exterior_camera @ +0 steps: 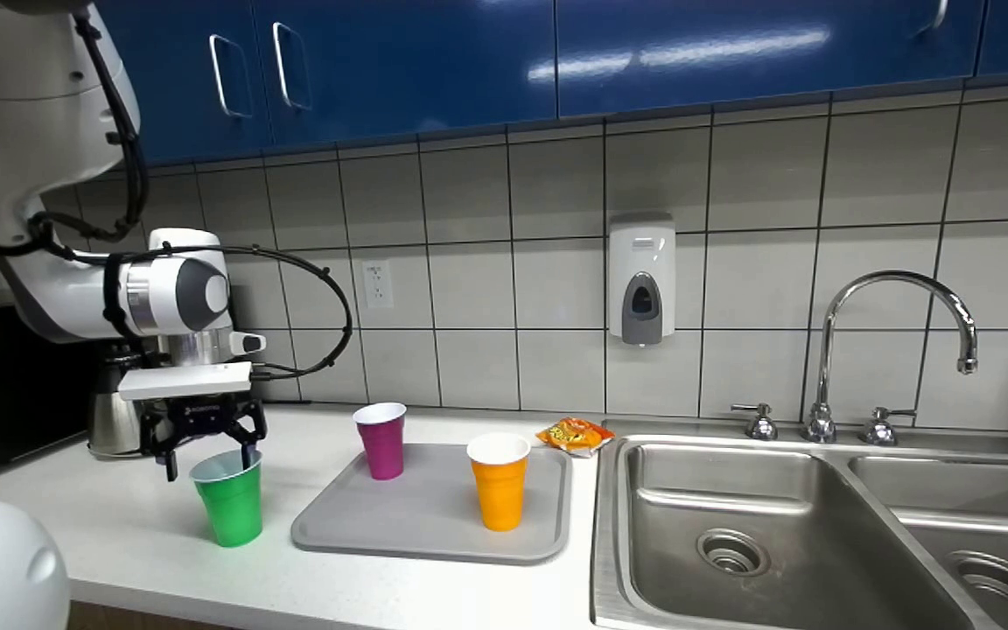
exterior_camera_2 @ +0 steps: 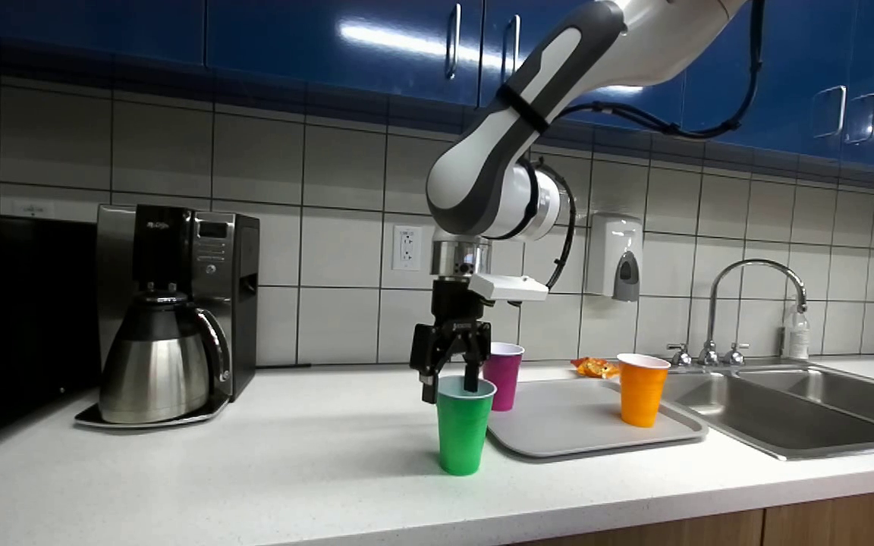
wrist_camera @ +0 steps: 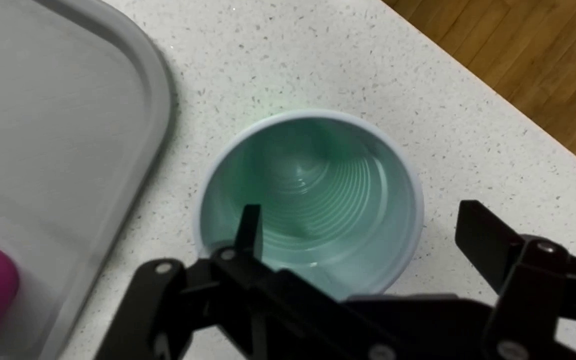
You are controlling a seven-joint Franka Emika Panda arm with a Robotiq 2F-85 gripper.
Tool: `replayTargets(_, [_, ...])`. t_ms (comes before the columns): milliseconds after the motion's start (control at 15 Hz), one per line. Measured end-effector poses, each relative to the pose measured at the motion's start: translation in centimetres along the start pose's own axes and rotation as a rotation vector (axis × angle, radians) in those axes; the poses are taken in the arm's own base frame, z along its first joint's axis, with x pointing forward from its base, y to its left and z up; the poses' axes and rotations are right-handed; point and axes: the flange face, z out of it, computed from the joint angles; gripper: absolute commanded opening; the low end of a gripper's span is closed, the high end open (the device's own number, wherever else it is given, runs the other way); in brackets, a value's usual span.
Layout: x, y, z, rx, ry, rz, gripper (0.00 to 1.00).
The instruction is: Remove the green, purple and orange cups from the tray
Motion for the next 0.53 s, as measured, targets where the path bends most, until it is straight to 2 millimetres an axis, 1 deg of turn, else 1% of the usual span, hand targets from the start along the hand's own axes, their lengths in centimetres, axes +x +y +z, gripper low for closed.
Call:
replayTargets(267, [0.5, -0.4, -0.9, -0.004, 0.019, -0.009, 1.00])
replayTargets(533, [1.1, -0.9, -2.6, -0.013, 0.054, -0.019, 1.00])
